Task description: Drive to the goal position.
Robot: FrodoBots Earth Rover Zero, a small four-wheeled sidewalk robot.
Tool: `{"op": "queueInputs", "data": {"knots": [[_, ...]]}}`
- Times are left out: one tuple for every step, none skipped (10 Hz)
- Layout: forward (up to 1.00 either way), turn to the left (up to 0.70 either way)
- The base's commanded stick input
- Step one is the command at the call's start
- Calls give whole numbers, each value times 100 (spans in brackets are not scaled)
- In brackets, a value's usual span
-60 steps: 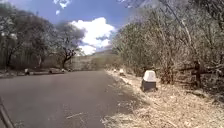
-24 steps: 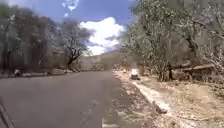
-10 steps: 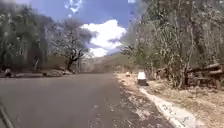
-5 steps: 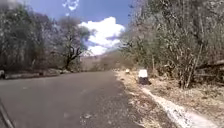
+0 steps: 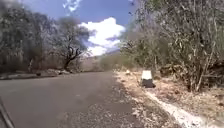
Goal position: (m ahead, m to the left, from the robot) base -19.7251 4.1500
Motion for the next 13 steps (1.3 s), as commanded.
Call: {"op": "queueInputs", "data": {"knots": [[70, 0], [70, 0], [70, 0], [70, 0], [70, 0], [70, 0], [70, 0], [70, 0], [70, 0], [70, 0], [70, 0], [70, 0], [70, 0]]}}
